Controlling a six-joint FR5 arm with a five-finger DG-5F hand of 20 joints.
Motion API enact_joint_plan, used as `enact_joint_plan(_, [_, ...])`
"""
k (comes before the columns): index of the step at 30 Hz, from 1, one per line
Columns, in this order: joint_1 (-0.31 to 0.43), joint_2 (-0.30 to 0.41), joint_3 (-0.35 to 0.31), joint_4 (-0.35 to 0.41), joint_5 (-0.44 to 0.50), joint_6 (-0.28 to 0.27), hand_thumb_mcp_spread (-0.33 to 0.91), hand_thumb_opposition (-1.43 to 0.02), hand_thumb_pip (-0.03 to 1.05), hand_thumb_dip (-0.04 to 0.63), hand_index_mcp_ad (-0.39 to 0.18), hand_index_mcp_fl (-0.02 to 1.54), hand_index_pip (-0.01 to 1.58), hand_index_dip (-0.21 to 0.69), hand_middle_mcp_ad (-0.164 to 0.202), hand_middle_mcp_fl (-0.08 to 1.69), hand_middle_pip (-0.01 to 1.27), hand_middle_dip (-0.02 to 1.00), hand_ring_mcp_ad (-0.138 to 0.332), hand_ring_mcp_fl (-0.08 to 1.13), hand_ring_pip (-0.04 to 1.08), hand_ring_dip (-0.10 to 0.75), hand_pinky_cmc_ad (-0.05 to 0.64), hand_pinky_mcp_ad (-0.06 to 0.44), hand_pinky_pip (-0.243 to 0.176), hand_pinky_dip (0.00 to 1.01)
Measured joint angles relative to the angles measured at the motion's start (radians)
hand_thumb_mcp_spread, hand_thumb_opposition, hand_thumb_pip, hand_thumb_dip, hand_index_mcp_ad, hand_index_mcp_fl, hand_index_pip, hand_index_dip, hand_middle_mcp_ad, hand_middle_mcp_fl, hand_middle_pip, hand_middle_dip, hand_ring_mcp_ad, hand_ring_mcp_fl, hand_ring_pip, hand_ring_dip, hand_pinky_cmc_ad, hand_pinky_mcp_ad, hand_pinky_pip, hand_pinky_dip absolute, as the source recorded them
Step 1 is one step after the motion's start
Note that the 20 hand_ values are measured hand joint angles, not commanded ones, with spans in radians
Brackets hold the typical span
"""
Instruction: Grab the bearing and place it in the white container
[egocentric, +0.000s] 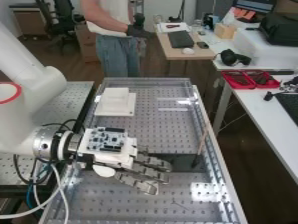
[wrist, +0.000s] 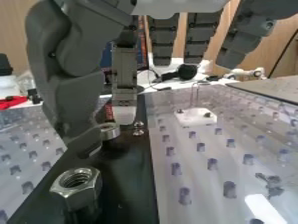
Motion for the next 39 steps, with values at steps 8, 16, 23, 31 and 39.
enact_joint_plan(8, [-0.001, -0.002, 0.002, 0.001, -0.005, 0.001, 0.53, -0.83, 0.42, 0.253, -0.105, 0.23, 1.27, 0.314, 0.075, 0.01, 0.12, 0.19, 0.133, 0.00, 0.09, 0.106, 0.349, 0.230, -0.075, 0.14])
enact_joint_plan(16, [-0.002, -0.003, 0.004, 0.001, -0.010, -0.009, 0.53, -0.83, 0.42, 0.253, -0.101, 0.25, 1.27, 0.314, 0.075, 0.01, 0.12, 0.19, 0.133, 0.00, 0.09, 0.106, 0.349, 0.230, -0.075, 0.14])
enact_joint_plan(23, [-0.003, 0.000, 0.001, 0.005, -0.014, -0.022, 0.53, -0.83, 0.42, 0.253, -0.105, 0.25, 1.27, 0.314, 0.075, 0.01, 0.12, 0.19, 0.129, 0.00, 0.09, 0.106, 0.349, 0.230, -0.075, 0.14])
enact_joint_plan(31, [-0.003, 0.005, -0.004, 0.011, -0.015, -0.025, 0.53, -0.83, 0.42, 0.253, -0.105, 0.25, 1.27, 0.314, 0.075, 0.01, 0.12, 0.19, 0.129, 0.00, 0.09, 0.106, 0.349, 0.230, -0.075, 0.14])
enact_joint_plan(39, [-0.005, 0.008, -0.006, 0.008, -0.019, -0.028, 0.53, -0.83, 0.42, 0.253, -0.105, 0.27, 1.27, 0.314, 0.075, 0.01, 0.12, 0.19, 0.134, 0.00, 0.09, 0.106, 0.353, 0.232, -0.075, 0.14])
